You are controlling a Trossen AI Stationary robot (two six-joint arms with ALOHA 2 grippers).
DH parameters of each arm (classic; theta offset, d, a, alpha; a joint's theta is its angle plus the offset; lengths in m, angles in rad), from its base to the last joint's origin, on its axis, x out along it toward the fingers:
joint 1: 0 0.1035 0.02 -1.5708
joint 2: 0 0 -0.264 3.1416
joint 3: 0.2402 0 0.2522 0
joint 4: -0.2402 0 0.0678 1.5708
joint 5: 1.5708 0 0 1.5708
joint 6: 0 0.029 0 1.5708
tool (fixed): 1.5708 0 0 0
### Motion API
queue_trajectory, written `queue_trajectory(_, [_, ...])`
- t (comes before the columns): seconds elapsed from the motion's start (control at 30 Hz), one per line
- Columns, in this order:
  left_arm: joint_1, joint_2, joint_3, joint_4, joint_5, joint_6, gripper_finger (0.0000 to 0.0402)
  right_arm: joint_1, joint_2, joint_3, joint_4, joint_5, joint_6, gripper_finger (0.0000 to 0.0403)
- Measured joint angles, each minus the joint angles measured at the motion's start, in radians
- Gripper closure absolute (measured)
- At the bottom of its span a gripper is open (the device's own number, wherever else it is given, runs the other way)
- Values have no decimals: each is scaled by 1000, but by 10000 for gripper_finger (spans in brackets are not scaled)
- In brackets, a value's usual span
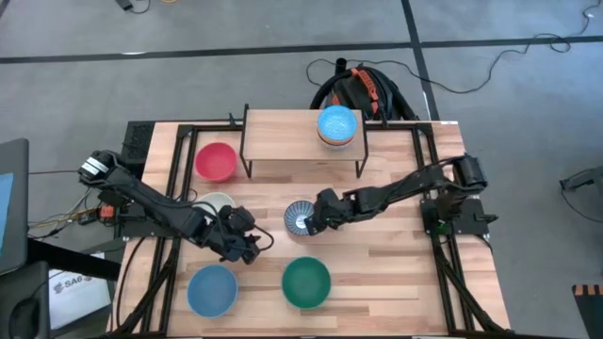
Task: Place and stack bowls onto a shelf
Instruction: Stack the dark blue patterned bowl on top of the blue patterned bowl
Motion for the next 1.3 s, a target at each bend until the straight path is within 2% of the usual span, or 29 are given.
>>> queue_trajectory(0.37, [-8,0,0,-2,29,-19,232,-46,105,48,-2,-49,-14,200])
queue_trajectory(0.47, [-8,0,0,-7,41,-24,232,-50,108,49,-35,-52,10,231])
queue_trajectory(0.7, [12,-2,0,-6,36,-57,232,-48,67,49,-128,-58,-2,354])
queue_trajectory(0.87, [74,-2,0,52,0,-75,232,-46,-34,48,-213,-75,-48,359])
queue_trajectory(1.0, [97,-2,0,164,-12,17,232,-52,-146,116,-334,-73,-66,359])
queue_trajectory(1.1, [110,-2,1,216,-12,76,232,-81,-212,219,-401,-40,-119,359])
queue_trajectory(1.3, [174,-10,1,228,42,142,232,-222,-228,479,-607,61,-315,359])
